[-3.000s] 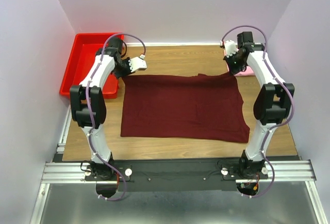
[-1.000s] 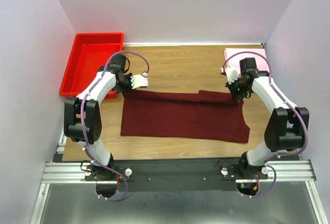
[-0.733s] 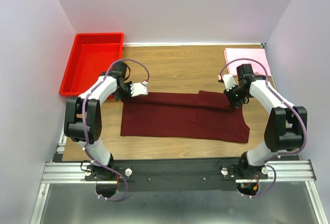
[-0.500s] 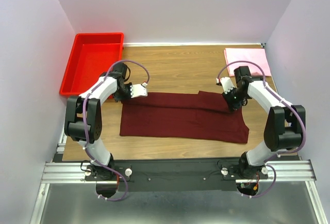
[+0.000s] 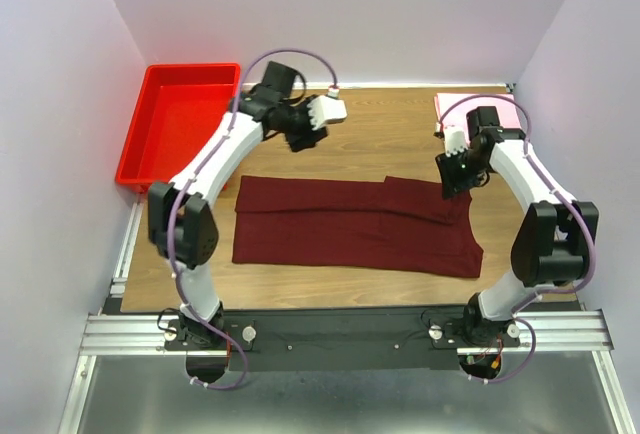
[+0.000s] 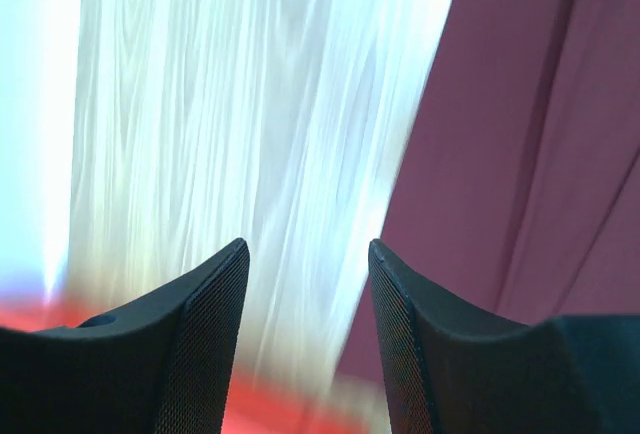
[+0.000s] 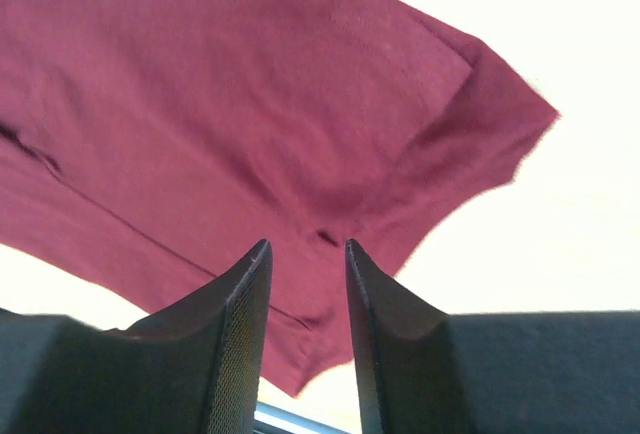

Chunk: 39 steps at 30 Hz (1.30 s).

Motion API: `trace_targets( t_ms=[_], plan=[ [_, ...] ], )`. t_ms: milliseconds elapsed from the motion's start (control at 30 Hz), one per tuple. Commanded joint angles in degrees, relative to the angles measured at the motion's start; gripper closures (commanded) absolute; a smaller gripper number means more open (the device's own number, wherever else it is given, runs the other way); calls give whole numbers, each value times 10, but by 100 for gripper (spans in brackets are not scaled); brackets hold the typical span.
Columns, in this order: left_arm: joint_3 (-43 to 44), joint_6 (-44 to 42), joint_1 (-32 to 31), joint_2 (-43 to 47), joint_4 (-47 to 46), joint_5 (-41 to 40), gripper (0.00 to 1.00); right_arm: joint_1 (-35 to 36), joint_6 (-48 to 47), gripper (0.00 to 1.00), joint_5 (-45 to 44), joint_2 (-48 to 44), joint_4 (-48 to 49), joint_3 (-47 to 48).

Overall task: Fold and stack the t-shirts
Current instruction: Fold the tshirt

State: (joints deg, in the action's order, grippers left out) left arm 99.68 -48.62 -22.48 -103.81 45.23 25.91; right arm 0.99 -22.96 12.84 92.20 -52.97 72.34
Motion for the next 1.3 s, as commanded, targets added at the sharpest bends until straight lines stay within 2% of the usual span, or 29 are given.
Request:
trace_targets(
  t_ms=[0,200,433,700,967,1267],
  plan=[
    [41,199,-33,-87,-44,101,41,-7,77,60,29,45,29,10],
    [97,349,-76,-187,-135,147,45,-27,95,62,13,87,70,7],
    [104,425,-95,-266,-204,175,45,-48,110,62,1,133,88,30],
    [128,449,-119,-322,-232,193,44,-62,131,62,7,190,102,77],
    [155,474,-128,-364,-239,190,43,-67,136,62,-19,206,102,91],
    [185,484,-136,-397,-244,202,44,-68,150,63,20,228,102,105]
  ],
)
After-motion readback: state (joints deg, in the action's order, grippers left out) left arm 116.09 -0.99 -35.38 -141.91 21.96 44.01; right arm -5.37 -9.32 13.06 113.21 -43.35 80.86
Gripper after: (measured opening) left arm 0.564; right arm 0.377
